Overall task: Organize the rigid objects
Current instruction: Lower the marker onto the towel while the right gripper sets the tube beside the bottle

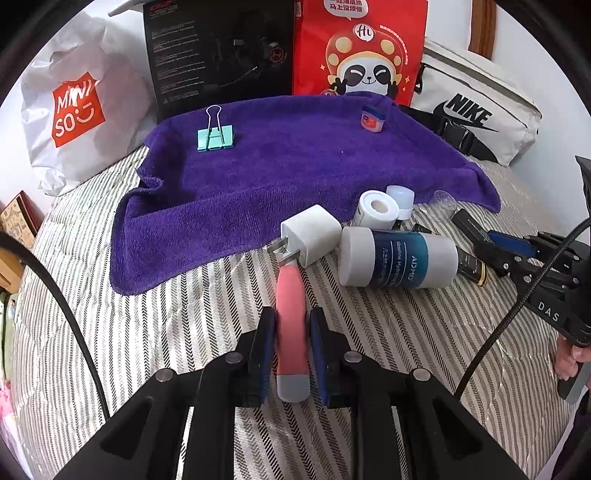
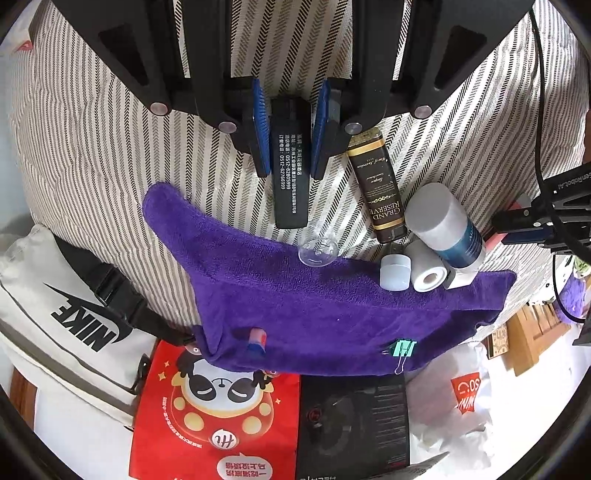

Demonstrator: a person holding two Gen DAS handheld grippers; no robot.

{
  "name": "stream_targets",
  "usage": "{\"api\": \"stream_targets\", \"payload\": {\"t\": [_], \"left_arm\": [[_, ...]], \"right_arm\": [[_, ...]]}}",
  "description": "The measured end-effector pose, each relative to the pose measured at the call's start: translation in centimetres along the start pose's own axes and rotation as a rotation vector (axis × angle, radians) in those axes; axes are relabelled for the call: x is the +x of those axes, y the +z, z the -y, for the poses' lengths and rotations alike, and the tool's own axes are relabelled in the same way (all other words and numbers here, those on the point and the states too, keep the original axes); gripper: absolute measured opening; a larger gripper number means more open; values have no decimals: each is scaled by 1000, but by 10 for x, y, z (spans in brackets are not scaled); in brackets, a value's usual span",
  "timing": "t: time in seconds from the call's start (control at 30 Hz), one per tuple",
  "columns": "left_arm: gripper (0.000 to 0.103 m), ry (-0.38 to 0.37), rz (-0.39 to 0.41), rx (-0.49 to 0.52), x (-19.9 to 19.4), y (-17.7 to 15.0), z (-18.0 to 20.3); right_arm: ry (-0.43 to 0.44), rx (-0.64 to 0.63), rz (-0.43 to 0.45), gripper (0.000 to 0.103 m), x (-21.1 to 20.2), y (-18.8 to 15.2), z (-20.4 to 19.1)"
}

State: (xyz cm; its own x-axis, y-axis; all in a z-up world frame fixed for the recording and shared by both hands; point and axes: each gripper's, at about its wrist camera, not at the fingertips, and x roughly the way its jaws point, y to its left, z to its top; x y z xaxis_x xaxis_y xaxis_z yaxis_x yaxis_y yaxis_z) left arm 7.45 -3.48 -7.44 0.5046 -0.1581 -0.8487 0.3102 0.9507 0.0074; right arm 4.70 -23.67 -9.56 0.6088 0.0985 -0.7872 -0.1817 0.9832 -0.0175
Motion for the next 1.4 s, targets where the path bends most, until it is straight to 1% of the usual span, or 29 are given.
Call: {"api": "stream_targets", "payload": {"t": [0.13, 0.17, 0.33, 0.43, 0.53, 0.57, 0.63, 0.7, 0.77, 0.93, 1.1, 1.23, 1.4], "left_arm": [[18, -13, 11, -2, 0, -1, -2], [16, -18, 8, -2, -1, -1, -4], [17, -33, -4, 6, -3, -2, -6], [22, -37, -6, -5, -1, 0, -4], [22, -10, -8, 17, 0, 1, 1], [22, -10, -14, 16, 1, 2, 2], [17, -9, -23, 9, 1, 3, -1], [17, -36, -37, -8, -1, 2, -6], [17, -44, -44, -26, -4, -2, -13], [17, -27, -54, -39, -13, -12, -24], [17, -54, -27, -88, -27, -13, -39], [17, -60, -13, -96, -35, -6, -46], [17, -75, 10, -97, -41, 13, -52]], "right_arm": [[-1, -1, 1, 21, 0, 0, 0], [1, 1, 1, 21, 0, 0, 0], [6, 24, 0, 22, 0, 0, 3], [13, 29, 0, 22, 0, 0, 4], [23, 38, 1, 22, 1, 0, 6], [22, 38, 1, 22, 1, 0, 5], [25, 39, 1, 22, 1, -1, 6], [35, 50, -4, 22, 0, -1, 7], [47, 63, -16, 22, -3, -2, 9], [57, 80, -19, 21, -17, -7, 15], [110, 114, 0, 21, -29, -6, 21], [104, 109, 12, 21, -34, 2, 23], [110, 104, 31, 21, -40, 18, 26]]}}
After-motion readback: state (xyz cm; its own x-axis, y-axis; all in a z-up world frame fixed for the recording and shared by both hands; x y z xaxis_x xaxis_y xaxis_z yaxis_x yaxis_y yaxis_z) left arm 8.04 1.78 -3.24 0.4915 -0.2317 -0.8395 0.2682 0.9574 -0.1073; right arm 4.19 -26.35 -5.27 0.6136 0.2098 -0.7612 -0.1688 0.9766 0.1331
